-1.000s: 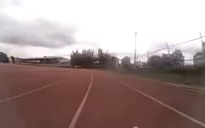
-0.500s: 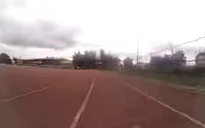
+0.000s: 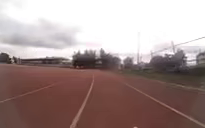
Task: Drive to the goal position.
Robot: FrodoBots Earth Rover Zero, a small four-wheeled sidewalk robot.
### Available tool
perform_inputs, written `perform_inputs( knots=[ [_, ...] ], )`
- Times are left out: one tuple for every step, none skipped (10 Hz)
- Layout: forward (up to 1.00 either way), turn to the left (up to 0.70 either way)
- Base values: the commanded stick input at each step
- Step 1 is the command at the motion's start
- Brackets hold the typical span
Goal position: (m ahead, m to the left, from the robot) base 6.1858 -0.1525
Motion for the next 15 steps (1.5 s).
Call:
perform_inputs(
  knots=[
    [0.7,0.0],
    [0.7,0.0],
    [0.7,0.0],
    [0.7,0.0],
    [0.7,0.0],
    [0.7,0.0],
    [0.7,0.0],
    [0.7,0.0],
    [0.7,0.0],
    [0.7,0.0],
    [0.7,0.0],
    [0.7,0.0],
    [0.7,0.0],
    [0.7,0.0],
    [0.7,0.0]
  ],
)
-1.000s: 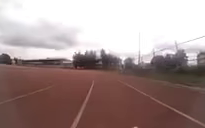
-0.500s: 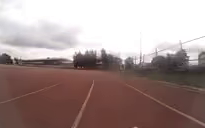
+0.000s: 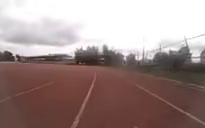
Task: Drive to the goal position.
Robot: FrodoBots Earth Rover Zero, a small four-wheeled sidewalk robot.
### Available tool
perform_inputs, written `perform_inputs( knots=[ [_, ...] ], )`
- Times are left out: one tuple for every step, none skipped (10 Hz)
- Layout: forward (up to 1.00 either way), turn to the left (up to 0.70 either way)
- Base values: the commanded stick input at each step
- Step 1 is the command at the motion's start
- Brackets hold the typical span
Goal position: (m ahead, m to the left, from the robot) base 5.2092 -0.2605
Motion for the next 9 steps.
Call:
perform_inputs(
  knots=[
    [0.7,0.0],
    [0.7,0.0],
    [0.7,0.0],
    [0.7,0.0],
    [0.7,0.0],
    [0.7,0.0],
    [0.7,0.0],
    [0.7,0.0],
    [0.7,0.0]
  ],
)
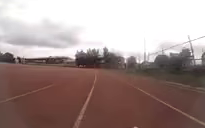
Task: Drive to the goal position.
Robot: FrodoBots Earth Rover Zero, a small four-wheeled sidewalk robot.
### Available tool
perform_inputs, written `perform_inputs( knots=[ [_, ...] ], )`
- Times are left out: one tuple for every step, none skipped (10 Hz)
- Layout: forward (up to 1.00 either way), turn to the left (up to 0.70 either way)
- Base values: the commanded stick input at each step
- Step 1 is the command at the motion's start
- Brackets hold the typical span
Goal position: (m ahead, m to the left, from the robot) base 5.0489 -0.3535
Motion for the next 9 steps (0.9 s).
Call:
perform_inputs(
  knots=[
    [0.7,0.0],
    [0.7,0.0],
    [0.7,0.0],
    [0.7,0.0],
    [0.7,0.0],
    [0.7,0.0],
    [0.7,0.0],
    [0.7,0.0],
    [0.7,0.0]
  ],
)
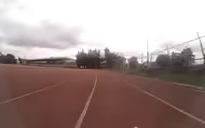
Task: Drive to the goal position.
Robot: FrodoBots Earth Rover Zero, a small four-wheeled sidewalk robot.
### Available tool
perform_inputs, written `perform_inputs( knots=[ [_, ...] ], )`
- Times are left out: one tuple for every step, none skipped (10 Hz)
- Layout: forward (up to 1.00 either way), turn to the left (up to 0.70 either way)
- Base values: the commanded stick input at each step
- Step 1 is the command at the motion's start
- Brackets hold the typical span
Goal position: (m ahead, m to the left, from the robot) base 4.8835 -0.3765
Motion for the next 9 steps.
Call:
perform_inputs(
  knots=[
    [0.7,0.0],
    [0.7,0.0],
    [0.7,0.0],
    [0.7,0.0],
    [0.7,0.0],
    [0.7,0.0],
    [0.7,0.0],
    [0.7,0.0],
    [0.7,0.0]
  ],
)
